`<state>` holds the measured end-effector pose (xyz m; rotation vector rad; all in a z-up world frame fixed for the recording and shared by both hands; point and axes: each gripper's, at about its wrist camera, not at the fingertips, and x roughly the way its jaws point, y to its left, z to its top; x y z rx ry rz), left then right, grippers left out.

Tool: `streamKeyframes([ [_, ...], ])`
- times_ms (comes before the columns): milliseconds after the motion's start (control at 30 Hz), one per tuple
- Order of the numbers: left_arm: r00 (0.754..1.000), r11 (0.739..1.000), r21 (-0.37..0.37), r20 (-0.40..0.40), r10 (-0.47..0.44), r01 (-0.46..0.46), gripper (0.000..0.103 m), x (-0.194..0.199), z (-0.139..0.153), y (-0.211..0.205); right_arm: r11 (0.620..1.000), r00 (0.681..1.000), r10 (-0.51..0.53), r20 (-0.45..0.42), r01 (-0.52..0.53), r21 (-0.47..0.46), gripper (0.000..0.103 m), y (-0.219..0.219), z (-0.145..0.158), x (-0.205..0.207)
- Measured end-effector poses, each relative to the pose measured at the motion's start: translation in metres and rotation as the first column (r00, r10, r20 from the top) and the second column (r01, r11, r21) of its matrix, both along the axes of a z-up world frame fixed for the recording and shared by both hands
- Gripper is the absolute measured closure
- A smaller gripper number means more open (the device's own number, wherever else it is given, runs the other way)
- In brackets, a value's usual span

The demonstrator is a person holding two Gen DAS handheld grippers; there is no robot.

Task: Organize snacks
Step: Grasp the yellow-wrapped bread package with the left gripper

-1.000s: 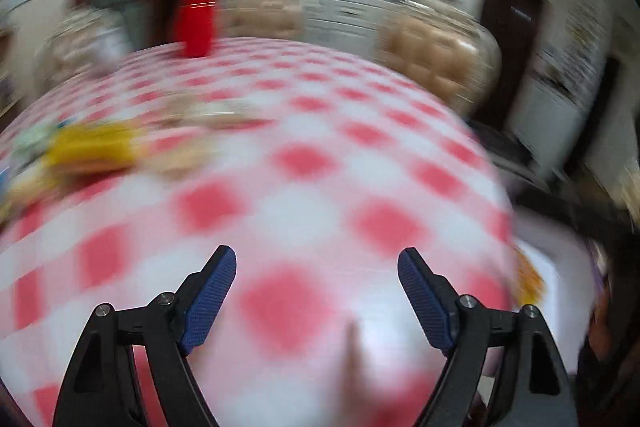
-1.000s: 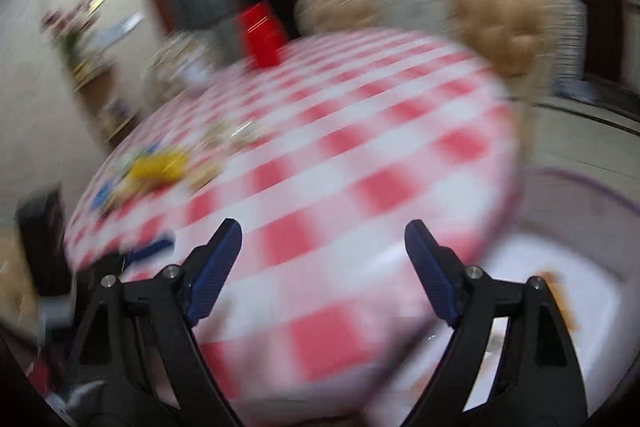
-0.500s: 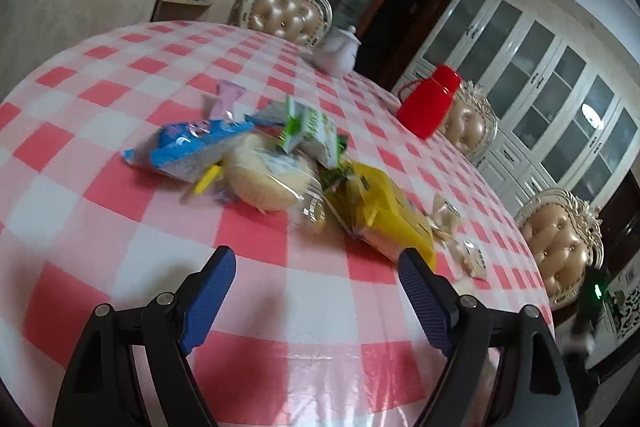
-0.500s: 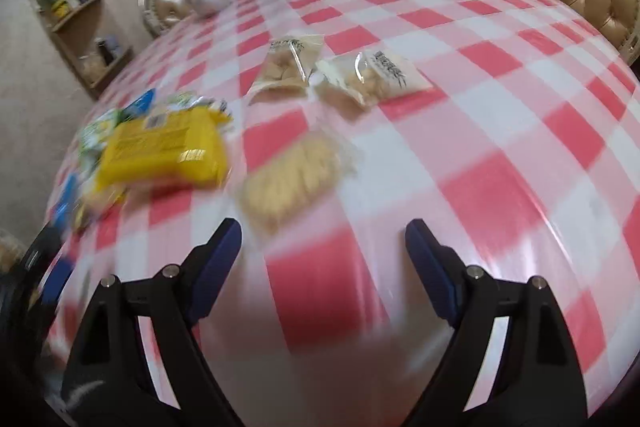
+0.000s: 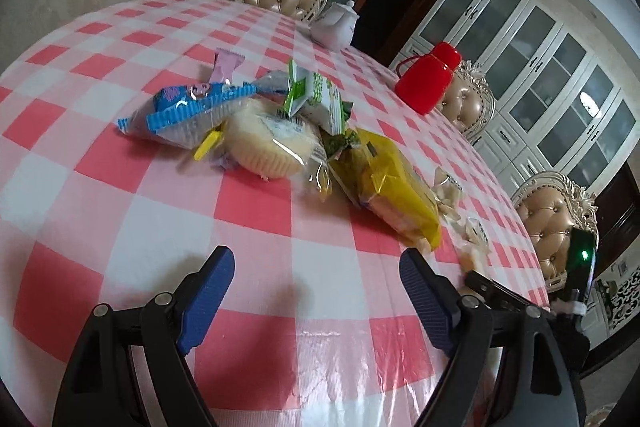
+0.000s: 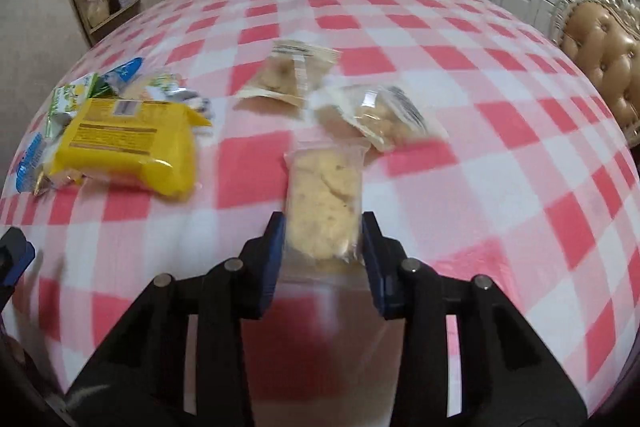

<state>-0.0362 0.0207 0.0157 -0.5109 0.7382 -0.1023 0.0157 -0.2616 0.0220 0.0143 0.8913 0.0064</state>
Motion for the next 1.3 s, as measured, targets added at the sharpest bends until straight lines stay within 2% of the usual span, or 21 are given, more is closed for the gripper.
streamKeyframes([
  [67, 1.000, 1.000, -0.004, -0.001, 0.005, -0.005, 0.018, 0.000, 0.000, 0.000, 0.999, 1.000, 0.005, 0.008, -0.006, 0.037, 0.060, -0.009, 0.001, -0.002],
  [200, 1.000, 1.000, 0.007, -0.005, -0.001, 0.001, 0.017, 0.000, -0.001, -0.002, 1.000, 1.000, 0.024, -0.002, -0.023, 0.011, 0.040, 0.004, 0.000, 0.011],
  [233, 1.000, 1.000, 0.015, -0.005, -0.003, 0.003, 0.017, 0.000, -0.001, -0.004, 0.999, 0.999, 0.034, -0.001, -0.034, -0.006, 0.038, 0.009, -0.001, 0.014],
  [300, 1.000, 0.999, 0.032, -0.006, -0.009, 0.009, 0.017, 0.000, -0.001, -0.007, 0.997, 0.999, 0.047, 0.002, -0.047, -0.068, 0.040, 0.017, -0.002, 0.016],
  [367, 1.000, 0.998, 0.061, -0.009, -0.023, 0.023, 0.017, 0.002, -0.001, -0.013, 0.997, 0.998, 0.058, 0.008, -0.057, -0.056, 0.059, 0.017, -0.003, 0.017],
  [400, 0.999, 0.996, 0.082, -0.015, -0.036, 0.037, 0.017, 0.003, 0.000, -0.017, 0.998, 0.998, 0.054, 0.016, -0.053, -0.046, 0.063, 0.013, -0.002, 0.014],
  [567, 0.983, 0.977, 0.132, -0.096, -0.155, 0.167, 0.017, 0.024, 0.003, -0.046, 0.999, 0.999, 0.037, 0.024, -0.037, -0.001, 0.064, 0.006, -0.001, 0.010],
  [633, 0.983, 0.968, 0.173, -0.065, -0.171, 0.180, 0.017, 0.037, 0.021, -0.055, 0.999, 0.999, 0.042, 0.023, -0.042, 0.002, 0.064, 0.007, -0.001, 0.010],
  [667, 0.983, 0.958, 0.222, -0.033, -0.179, 0.182, 0.017, 0.043, 0.033, -0.059, 0.999, 0.999, 0.044, 0.024, -0.044, 0.008, 0.064, 0.006, -0.001, 0.010],
  [700, 0.980, 0.939, 0.286, -0.006, -0.200, 0.194, 0.017, 0.051, 0.043, -0.066, 0.999, 0.999, 0.044, 0.024, -0.044, 0.011, 0.063, 0.006, -0.001, 0.011],
  [733, 0.966, 0.886, 0.402, 0.020, -0.258, 0.229, 0.017, 0.066, 0.059, -0.079, 0.999, 0.999, 0.044, 0.024, -0.044, 0.017, 0.063, 0.005, -0.001, 0.011],
  [800, 0.932, 0.781, 0.551, 0.012, -0.362, 0.296, 0.015, 0.094, 0.072, -0.097, 0.999, 0.999, 0.044, 0.024, -0.044, 0.017, 0.063, 0.006, -0.001, 0.012],
  [867, 0.898, 0.709, 0.583, -0.086, -0.432, 0.397, 0.015, 0.130, 0.071, -0.106, 0.999, 0.999, 0.044, 0.024, -0.045, 0.018, 0.063, 0.005, -0.001, 0.012],
  [900, 0.869, 0.698, 0.538, -0.153, -0.471, 0.473, 0.015, 0.149, 0.067, -0.107, 0.999, 0.999, 0.044, 0.025, -0.045, 0.022, 0.063, 0.005, -0.002, 0.012],
  [967, 0.820, 0.704, 0.424, -0.241, -0.519, 0.569, 0.015, 0.171, 0.055, -0.104, 0.998, 0.999, 0.043, 0.027, -0.044, 0.043, 0.063, 0.002, -0.002, 0.012],
  [1033, 0.771, 0.699, 0.326, -0.300, -0.562, 0.636, 0.016, 0.172, 0.042, -0.103, 0.997, 0.999, 0.042, 0.030, -0.044, 0.068, 0.063, -0.001, -0.002, 0.012],
  [1067, 0.739, 0.685, 0.281, -0.301, -0.602, 0.673, 0.016, 0.163, 0.038, -0.104, 0.997, 0.999, 0.042, 0.030, -0.044, 0.071, 0.063, 0.000, -0.002, 0.012],
  [1133, 0.639, 0.615, 0.179, -0.291, -0.712, 0.768, 0.016, 0.133, 0.031, -0.110, 0.996, 0.999, 0.042, 0.031, -0.044, 0.077, 0.063, -0.001, -0.002, 0.012],
  [1200, 0.618, 0.571, 0.238, -0.281, -0.734, 0.786, 0.016, 0.103, 0.031, -0.115, 0.996, 0.999, 0.042, 0.031, -0.044, 0.078, 0.063, 0.000, -0.002, 0.012],
  [1233, 0.623, 0.561, 0.272, -0.286, -0.728, 0.781, 0.016, 0.091, 0.032, -0.117, 0.996, 0.999, 0.042, 0.032, -0.045, 0.077, 0.063, 0.000, -0.002, 0.012],
  [1300, 0.657, 0.573, 0.329, -0.287, -0.697, 0.751, 0.016, 0.078, 0.032, -0.121, 0.996, 0.999, 0.043, 0.031, -0.045, 0.075, 0.063, 0.000, -0.002, 0.012],
])
